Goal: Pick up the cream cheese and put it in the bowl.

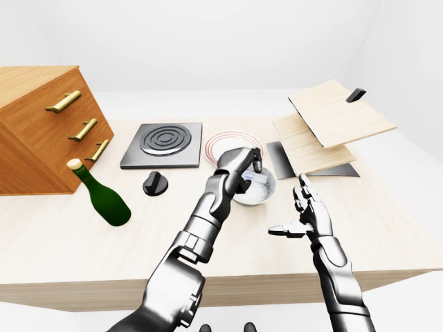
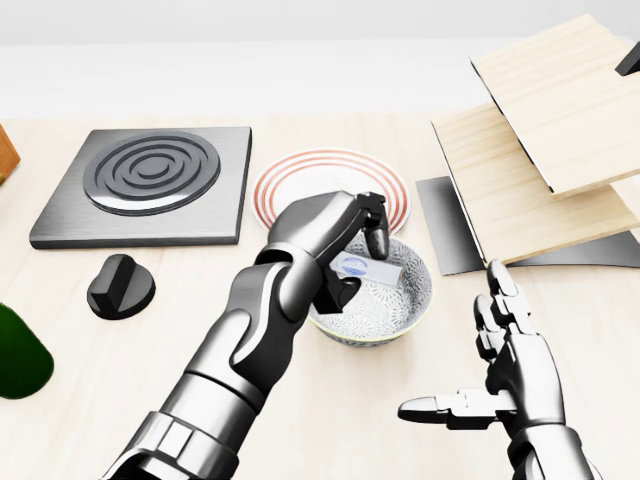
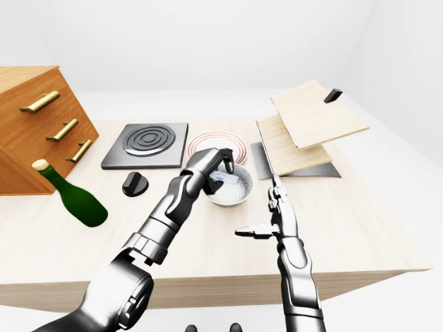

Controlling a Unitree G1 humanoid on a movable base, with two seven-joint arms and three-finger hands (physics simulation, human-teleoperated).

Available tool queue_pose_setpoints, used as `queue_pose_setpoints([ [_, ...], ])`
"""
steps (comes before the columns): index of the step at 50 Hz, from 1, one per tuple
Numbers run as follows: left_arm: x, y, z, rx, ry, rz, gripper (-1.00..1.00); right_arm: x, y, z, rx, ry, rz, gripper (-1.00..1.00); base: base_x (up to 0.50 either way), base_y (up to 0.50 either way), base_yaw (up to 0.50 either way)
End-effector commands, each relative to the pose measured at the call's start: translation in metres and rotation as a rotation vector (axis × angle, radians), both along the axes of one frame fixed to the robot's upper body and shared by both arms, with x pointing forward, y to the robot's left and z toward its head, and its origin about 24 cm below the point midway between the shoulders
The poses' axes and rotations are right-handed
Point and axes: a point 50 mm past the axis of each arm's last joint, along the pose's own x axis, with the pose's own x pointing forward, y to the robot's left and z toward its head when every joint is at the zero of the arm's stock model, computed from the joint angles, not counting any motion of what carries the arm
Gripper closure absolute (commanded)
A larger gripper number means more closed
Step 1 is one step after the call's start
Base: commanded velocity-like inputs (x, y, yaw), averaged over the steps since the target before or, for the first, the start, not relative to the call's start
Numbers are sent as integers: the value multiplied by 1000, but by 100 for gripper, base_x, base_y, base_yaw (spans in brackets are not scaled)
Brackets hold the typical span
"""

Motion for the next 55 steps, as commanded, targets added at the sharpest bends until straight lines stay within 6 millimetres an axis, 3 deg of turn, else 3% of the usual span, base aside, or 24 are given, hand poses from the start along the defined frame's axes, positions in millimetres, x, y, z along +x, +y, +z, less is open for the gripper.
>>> queue_pose_setpoints([
  [1,-3,-7,-5,8,-7,0,100,1,-2,-3,0,4,-4,-100,0,0,0],
  [28,-1,-8,-5,-2,-15,11,100,1,-4,-10,3,19,-10,-100,0,0,0],
  [29,-1,-7,-4,-8,-18,14,89,1,-4,-10,2,19,-10,-100,0,0,0],
  [31,0,-5,1,-25,-60,38,-100,1,-4,-10,2,19,-10,-100,0,0,0],
  [42,-3,-6,9,2,-75,2,-100,3,-3,-13,-2,25,-9,-100,0,0,0],
  [55,-18,-6,35,31,-165,-49,-100,3,-2,-14,-7,28,-9,-100,0,0,0],
])
